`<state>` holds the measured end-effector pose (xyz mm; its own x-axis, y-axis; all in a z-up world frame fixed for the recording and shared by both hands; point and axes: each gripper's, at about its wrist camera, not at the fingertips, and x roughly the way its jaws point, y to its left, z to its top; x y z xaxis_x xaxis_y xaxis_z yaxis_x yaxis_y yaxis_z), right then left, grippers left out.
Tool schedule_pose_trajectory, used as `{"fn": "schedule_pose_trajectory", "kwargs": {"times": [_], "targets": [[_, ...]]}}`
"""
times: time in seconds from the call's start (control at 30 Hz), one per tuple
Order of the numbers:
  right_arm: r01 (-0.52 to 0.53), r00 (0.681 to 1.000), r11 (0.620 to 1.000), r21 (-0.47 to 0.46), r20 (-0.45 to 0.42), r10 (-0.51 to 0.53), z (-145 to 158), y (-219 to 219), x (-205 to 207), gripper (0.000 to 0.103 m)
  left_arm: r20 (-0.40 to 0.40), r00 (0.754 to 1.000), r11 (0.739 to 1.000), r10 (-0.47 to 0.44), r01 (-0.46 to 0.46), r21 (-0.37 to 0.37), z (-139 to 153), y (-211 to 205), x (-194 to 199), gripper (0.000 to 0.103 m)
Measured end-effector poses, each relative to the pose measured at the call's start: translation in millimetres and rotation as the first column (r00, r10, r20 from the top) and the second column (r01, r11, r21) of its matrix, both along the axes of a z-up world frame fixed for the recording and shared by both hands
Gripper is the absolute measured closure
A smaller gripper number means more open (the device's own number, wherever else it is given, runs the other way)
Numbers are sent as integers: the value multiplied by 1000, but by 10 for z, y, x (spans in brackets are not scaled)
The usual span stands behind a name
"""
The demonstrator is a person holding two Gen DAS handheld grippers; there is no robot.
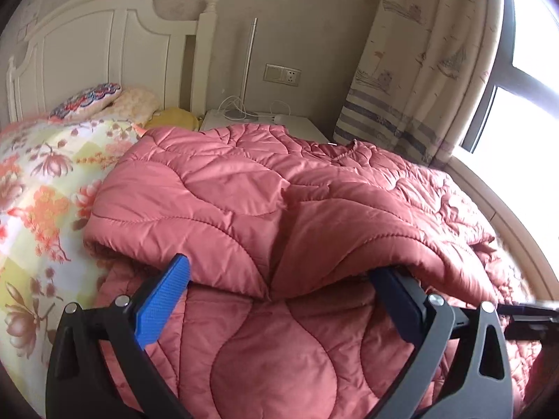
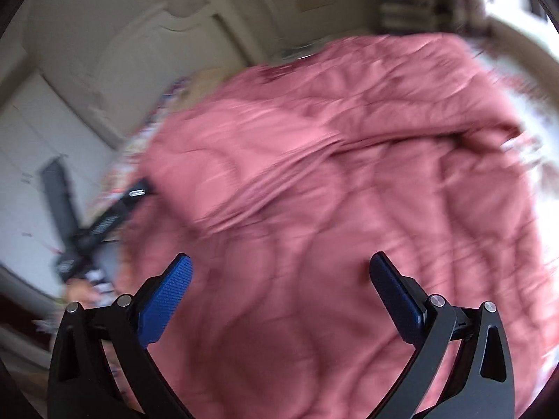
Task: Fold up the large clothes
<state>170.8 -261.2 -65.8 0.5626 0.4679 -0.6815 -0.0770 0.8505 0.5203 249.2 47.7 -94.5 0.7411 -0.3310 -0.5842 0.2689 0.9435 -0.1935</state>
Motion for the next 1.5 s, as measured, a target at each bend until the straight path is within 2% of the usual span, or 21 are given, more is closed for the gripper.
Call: {"fn": "schedule_pose_trajectory", "kwargs": {"times": [0.13, 0.2, 0.23, 0.27, 0.3, 0.37, 0.47, 0.57, 0.63, 0.7, 0.77, 0.8, 0.87, 0.93, 0.97, 1.03, 1.13, 1.23, 1.33, 1.43, 1.5], "targets": [[-9, 1000, 974, 226, -27, 16, -3, 236, 241, 9, 11, 1000, 1000, -3, 3, 15, 34, -49, -6, 2], [-2, 999, 944, 330, -44, 18, -52, 345, 432, 21, 19, 1000, 1000, -10, 9, 19, 42, -59, -29, 2], [29, 999, 944, 329, -46, -15, -67, 377, 529, 25, 21, 1000, 1000, -17, 17, 16, 43, -58, -38, 2], [77, 997, 948, 310, -46, -66, -77, 380, 627, 35, 24, 999, 1000, -27, 27, 6, 45, -50, -48, 2], [106, 994, 945, 309, -27, -103, -72, 369, 698, 53, 28, 999, 999, -33, 33, -3, 53, -42, -58, 2], [158, 983, 956, 246, 53, -176, 42, 340, 852, 75, 55, 997, 998, -48, 50, -42, 84, 10, -108, 2], [172, 964, 967, 188, 172, -205, 394, 278, 1011, 85, 101, 994, 995, -47, 56, -86, 141, 87, -188, 2], [209, 920, 976, 58, 327, -217, 826, 210, 1043, 86, 126, 992, 994, -6, 20, -107, 181, 160, -211, 2], [246, 908, 969, 24, 344, -239, 922, 85, 1091, 86, 94, 995, 993, 28, -17, -114, 156, 208, -152, 2], [276, 922, 961, -1, 283, -265, 822, -106, 1216, 85, 49, 997, 990, 54, -47, -135, 117, 271, -80, 2], [284, 951, 955, -88, 152, -269, 554, -233, 1389, 81, 5, 997, 984, 80, -78, -161, 74, 346, -14, 2], [293, 956, 945, -143, 77, -285, 404, -331, 1427, 62, -11, 996, 981, 92, -93, -171, 59, 380, 13, 2], [339, 939, 928, -154, -8, -345, 173, -476, 1378, 50, -41, 991, 972, 125, -131, -195, 21, 469, 51, 2], [396, 918, 910, -125, 40, -395, 228, -522, 1235, 44, -61, 985, 961, 160, -170, -219, -7, 560, 74, 2], [443, 896, 884, -148, 101, -432, 345, -493, 1147, 43, -67, 982, 957, 174, -185, -223, -20, 587, 79, 2], [457, 879, 875, -160, 230, -417, 581, -347, 1030, 42, -89, 974, 948, 208, -223, -227, -52, 649, 107, 2], [362, 901, 888, -284, 350, -256, 831, 36, 1044, 29, -103, 966, 940, 235, -253, -228, -65, 682, 119, 2], [247, 937, 883, -400, 331, -112, 792, 353, 1249, 27, -98, 962, 935, 255, -271, -228, -65, 718, 109, 2], [170, 983, 823, -543, 150, -105, 350, 499, 1619, 27, -68, 959, 930, 276, -285, -234, -21, 757, 55, 2], [195, 978, 827, -527, 165, -125, 218, 481, 1515, 25, 5, 943, 917, 333, -323, -235, 140, 827, -65, 2], [195, 978, 836, -513, 168, -126, 228, 462, 1476, 24, 43, 952, 926, 302, -283, -250, 333, 815, -58, 2]]}}
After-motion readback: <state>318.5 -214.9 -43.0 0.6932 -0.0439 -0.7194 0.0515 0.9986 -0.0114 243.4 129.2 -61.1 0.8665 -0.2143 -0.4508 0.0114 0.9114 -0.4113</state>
